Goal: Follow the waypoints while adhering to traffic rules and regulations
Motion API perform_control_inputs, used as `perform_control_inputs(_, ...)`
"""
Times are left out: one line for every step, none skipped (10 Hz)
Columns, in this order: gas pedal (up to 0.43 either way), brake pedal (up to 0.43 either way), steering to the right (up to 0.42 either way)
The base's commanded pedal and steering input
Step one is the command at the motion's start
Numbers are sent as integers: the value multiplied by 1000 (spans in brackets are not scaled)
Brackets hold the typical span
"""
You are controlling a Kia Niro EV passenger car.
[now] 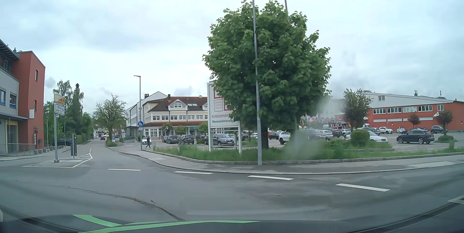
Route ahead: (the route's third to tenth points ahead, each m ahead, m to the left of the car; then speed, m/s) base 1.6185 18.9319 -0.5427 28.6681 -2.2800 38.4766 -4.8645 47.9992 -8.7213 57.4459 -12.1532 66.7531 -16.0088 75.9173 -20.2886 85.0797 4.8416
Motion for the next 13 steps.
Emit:
perform_control_inputs(28, 0, -158)
perform_control_inputs(28, 0, -255)
perform_control_inputs(28, 0, -316)
perform_control_inputs(28, 0, -373)
perform_control_inputs(28, 0, -414)
perform_control_inputs(28, 0, -454)
perform_control_inputs(28, 0, -496)
perform_control_inputs(28, 0, -523)
perform_control_inputs(28, 0, -557)
perform_control_inputs(28, 0, -586)
perform_control_inputs(28, 0, -609)
perform_control_inputs(28, 0, -619)
perform_control_inputs(28, 0, -623)
